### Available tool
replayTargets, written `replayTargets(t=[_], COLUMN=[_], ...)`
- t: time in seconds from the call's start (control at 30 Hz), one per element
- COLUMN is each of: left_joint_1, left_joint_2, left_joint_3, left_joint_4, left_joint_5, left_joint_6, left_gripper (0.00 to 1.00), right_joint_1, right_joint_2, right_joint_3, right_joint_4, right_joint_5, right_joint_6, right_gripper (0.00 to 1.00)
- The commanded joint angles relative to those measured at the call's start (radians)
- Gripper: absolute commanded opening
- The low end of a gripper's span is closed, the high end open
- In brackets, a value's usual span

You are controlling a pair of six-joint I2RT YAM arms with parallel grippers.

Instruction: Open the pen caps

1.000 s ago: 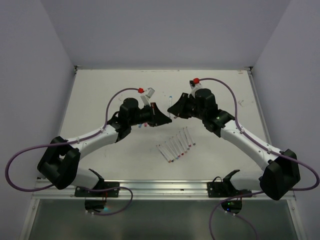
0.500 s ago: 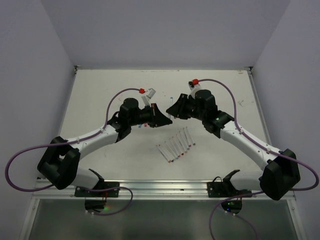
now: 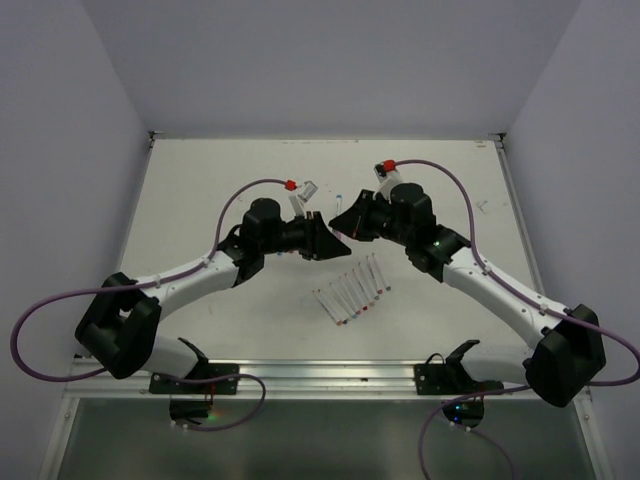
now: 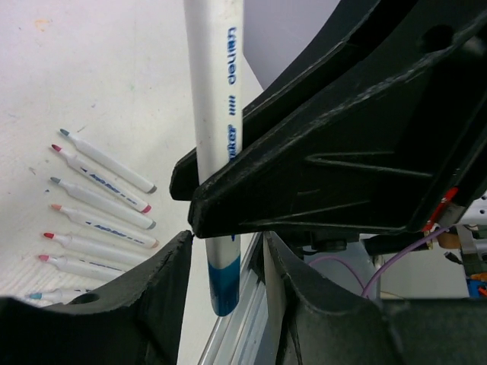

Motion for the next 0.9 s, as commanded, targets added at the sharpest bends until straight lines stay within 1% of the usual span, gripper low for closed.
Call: replayTargets(t=[0.0,0.13,0.17,0.27,0.43,0.5,0.53,0.6,0.63,0.73,0.87], left_joint_1=[-0.006,-0.005,-0.005,-0.003,-0.002,-0.002,-0.002,-0.002,-0.002,-0.002,-0.002], left_joint_2=[-0.019,-0.025,-0.034,-0.056,-0.076,-0.088,-0.089,-0.088,-0.088,-0.088,-0.100], left_joint_3=[-0.003,-0.004,-0.007,-0.017,-0.027,-0.041,-0.044,-0.044,-0.043,-0.047,-0.063], left_joint_4=[0.035,0.024,0.022,0.010,0.019,0.035,0.038,0.041,0.041,0.047,0.064], left_joint_5=[0.034,0.028,0.021,-0.005,-0.039,-0.061,-0.064,-0.065,-0.065,-0.067,-0.082], left_joint_6=[0.007,0.010,0.012,0.020,0.009,-0.003,-0.006,-0.009,-0.011,-0.016,-0.023], left_gripper=[0.45,0.45,0.43,0.39,0.34,0.31,0.27,0.25,0.21,0.20,0.13], right_joint_1=[0.002,0.002,0.005,0.002,0.002,0.002,0.003,0.005,0.004,0.004,0.003], right_joint_2=[-0.047,-0.050,-0.050,-0.050,-0.052,-0.056,-0.058,-0.066,-0.067,-0.076,-0.073], right_joint_3=[0.006,0.003,0.003,0.003,-0.004,-0.006,-0.006,-0.007,-0.009,-0.017,-0.023], right_joint_4=[0.065,0.065,0.039,0.037,0.042,0.042,0.042,0.040,0.042,0.045,0.051], right_joint_5=[0.017,0.023,0.028,0.032,0.034,0.039,0.039,0.043,0.045,0.057,0.052], right_joint_6=[-0.016,-0.016,-0.016,-0.015,0.008,0.014,0.019,0.027,0.034,0.040,0.054], right_gripper=[0.00,0.00,0.00,0.00,0.00,0.00,0.00,0.00,0.00,0.00,0.00])
